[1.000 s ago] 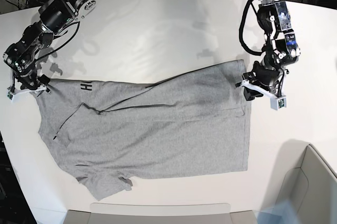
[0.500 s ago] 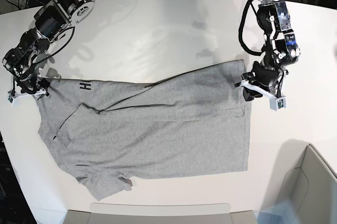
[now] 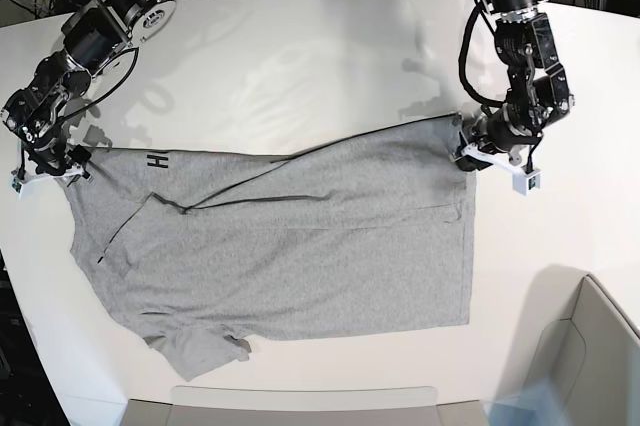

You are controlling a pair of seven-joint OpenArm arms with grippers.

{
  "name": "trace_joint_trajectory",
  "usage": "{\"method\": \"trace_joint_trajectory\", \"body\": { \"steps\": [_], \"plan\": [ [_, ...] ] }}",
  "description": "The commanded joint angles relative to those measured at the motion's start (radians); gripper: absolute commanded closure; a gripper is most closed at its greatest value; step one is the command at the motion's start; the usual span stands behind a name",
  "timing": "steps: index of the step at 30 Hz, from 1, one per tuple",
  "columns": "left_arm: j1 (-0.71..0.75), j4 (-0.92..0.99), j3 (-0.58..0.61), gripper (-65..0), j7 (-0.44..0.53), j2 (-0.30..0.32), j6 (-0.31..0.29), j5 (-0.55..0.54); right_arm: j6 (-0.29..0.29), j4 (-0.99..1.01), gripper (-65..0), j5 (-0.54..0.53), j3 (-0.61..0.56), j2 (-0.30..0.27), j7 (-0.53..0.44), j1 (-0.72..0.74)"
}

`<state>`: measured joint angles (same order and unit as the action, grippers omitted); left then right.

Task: Fold the T-shirt properly
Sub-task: 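Lower the folded edge and regrip the shirt corners with both grippers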

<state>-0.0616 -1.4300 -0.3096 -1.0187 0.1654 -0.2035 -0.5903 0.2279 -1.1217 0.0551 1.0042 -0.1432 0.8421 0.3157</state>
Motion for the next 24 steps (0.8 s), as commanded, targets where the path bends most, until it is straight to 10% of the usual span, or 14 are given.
{"method": "trace_joint_trajectory", "body": {
  "steps": [1, 11, 24],
  "plan": [
    [-0.014, -0.015, -0.001, -22.3, 0.007, 0.01, -0.001, -0.007, 0.0, -0.01, -33.4, 0.007, 0.0, -0.014, 0.013, 0.012],
    [-0.111, 0.16, 0.011, -22.3, 0.047, 0.069, -0.011, -0.012, 0.0, -0.01, -33.4, 0.007, 0.0, -0.014, 0.01, 0.012],
    [-0.106, 0.188, 0.054, -17.5, -0.012, 0.066, -0.224, -0.01, 0.0, -0.007, -32.8, 0.009, -0.028, -0.014, 0.012, 0.009]
  ]
}}
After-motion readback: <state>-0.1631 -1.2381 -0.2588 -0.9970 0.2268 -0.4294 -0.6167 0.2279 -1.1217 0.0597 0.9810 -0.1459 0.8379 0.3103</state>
